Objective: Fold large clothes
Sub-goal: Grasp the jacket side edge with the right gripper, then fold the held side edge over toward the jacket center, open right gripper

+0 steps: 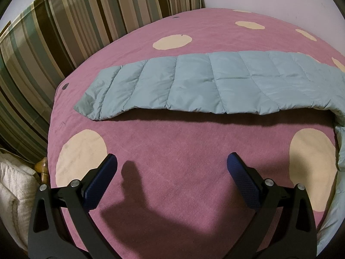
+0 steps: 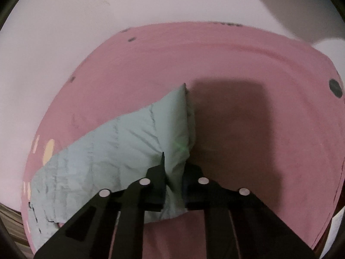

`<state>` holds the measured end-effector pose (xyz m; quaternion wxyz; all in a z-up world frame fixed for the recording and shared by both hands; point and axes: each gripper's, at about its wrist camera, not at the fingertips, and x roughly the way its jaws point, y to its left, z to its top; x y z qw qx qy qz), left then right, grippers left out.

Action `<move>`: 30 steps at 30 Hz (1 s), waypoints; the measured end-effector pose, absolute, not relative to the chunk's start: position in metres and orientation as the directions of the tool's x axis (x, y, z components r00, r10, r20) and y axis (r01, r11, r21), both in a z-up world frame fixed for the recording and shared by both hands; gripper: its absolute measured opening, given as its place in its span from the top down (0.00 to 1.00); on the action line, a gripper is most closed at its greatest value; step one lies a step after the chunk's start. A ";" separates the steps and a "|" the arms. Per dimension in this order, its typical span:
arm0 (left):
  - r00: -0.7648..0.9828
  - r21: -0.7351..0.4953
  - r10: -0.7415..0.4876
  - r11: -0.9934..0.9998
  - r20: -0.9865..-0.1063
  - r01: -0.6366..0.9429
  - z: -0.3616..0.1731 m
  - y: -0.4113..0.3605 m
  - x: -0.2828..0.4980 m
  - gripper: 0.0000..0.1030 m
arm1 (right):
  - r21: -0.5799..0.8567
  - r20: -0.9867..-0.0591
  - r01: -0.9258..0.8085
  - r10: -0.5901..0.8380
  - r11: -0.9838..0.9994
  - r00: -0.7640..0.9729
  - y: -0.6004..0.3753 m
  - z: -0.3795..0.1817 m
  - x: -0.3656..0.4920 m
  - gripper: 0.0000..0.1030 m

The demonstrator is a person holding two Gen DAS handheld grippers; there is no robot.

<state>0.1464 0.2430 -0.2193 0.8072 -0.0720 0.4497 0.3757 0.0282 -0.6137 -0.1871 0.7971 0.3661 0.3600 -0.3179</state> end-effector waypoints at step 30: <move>0.324 0.176 0.506 0.713 -0.799 -0.678 -0.221 0.250 0.144 0.02 | 0.421 -0.687 -0.038 0.346 0.906 0.640 -0.169 -0.110 0.269 0.92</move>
